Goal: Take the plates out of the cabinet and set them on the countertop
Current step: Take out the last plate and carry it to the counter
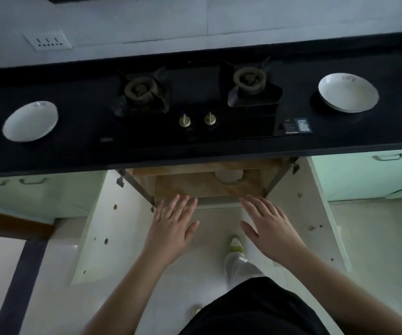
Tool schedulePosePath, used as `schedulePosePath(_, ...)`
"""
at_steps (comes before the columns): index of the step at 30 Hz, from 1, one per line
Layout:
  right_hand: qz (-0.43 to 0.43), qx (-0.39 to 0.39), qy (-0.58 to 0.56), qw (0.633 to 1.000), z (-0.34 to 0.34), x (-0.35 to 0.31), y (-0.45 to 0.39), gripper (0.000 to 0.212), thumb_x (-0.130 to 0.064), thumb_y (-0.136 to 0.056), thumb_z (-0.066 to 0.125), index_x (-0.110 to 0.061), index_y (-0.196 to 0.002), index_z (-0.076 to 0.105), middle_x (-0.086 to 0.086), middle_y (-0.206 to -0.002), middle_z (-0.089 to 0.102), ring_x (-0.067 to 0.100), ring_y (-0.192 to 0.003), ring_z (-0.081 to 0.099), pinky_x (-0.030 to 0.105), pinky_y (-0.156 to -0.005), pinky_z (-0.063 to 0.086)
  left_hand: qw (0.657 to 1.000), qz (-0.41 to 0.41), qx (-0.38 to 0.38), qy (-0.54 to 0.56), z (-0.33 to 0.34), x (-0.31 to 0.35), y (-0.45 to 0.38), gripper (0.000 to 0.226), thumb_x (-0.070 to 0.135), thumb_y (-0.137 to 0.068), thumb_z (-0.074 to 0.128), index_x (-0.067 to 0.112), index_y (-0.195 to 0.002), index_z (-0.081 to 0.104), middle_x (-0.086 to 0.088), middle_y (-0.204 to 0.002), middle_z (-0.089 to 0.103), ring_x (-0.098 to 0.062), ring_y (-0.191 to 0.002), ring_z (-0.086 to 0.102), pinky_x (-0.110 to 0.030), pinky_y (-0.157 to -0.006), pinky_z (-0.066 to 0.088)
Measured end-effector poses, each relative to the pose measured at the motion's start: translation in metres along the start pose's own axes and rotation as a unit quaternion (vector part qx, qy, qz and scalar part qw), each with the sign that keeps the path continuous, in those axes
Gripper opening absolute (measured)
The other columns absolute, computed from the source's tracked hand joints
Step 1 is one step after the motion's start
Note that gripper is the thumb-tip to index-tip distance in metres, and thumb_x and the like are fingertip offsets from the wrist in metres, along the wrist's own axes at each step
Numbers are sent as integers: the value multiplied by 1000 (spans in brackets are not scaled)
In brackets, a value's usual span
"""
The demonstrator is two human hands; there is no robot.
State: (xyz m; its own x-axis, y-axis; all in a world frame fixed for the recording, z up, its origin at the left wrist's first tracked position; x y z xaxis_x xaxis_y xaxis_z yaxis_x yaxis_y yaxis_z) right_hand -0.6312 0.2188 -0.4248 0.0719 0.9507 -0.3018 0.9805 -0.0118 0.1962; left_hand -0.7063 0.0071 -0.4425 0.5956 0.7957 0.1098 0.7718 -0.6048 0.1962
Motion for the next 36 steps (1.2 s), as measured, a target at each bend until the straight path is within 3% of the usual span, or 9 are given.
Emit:
schedulePosePath(5,-20,-25,10,999,6,34,-60,56,-46,-100,34,-22,-150,30,0,-155,35,22,-144,26,40,-116,21,999,19,-43,-25,21,-5,-62,67,57,-100,2,25,-158,9,1,-165,14,-20,-152,3,-46,-121,-2)
schedulePosePath(9,-10,-26,18,999,7,59,-103,56,-43,-100,39,-17,-149,32,4,-153,39,24,-142,32,39,-116,23,998,29,-44,-17,25,-14,-94,66,54,-101,12,20,-154,30,-3,-158,34,-24,-148,23,-51,-120,17)
schedulePosePath(17,57,-10,6,998,51,59,-130,55,-41,-100,40,-17,-149,33,5,-152,40,26,-141,33,40,-115,24,997,56,-59,11,64,-44,-128,61,47,-99,26,14,-144,50,-9,-148,50,-29,-139,42,-52,-111,34)
schedulePosePath(25,99,1,-46,994,104,38,-151,54,-38,-100,40,-16,-149,34,6,-153,40,26,-143,30,41,-117,22,993,65,-102,13,119,-60,-131,62,48,-99,23,15,-145,48,-9,-150,47,-28,-142,37,-53,-113,34)
schedulePosePath(29,117,-23,-50,992,138,63,-166,57,-40,-100,37,-15,-151,29,5,-155,36,24,-145,26,38,-118,18,990,68,-124,17,148,-62,-157,67,52,-99,12,18,-152,36,-6,-158,35,-27,-148,25,-50,-119,23)
schedulePosePath(33,109,-47,-42,992,179,92,-200,60,-45,-100,29,-20,-154,20,3,-160,25,21,-148,16,35,-119,10,990,69,-125,12,183,-62,-198,67,53,-99,11,18,-150,39,-6,-156,38,-26,-147,28,-50,-119,24)
schedulePosePath(36,101,-43,-24,994,209,117,-230,61,-47,-100,26,-22,-154,16,1,-161,21,21,-149,13,34,-119,7,991,64,-116,12,218,-64,-230,70,54,-98,4,21,-154,29,-4,-161,27,-24,-150,16,-47,-122,14)
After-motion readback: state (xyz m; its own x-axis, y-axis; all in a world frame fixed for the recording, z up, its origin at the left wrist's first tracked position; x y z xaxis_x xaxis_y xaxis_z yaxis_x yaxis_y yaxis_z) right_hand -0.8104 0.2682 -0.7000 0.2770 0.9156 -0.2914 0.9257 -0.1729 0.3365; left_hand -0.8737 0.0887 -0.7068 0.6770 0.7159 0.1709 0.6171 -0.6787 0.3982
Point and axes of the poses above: each hand's wrist, its own y-axis away from the middle knuckle, its own z-axis out of the palm, x = y × z, the point moved 7 cm from there along -y, towards the middle knuckle
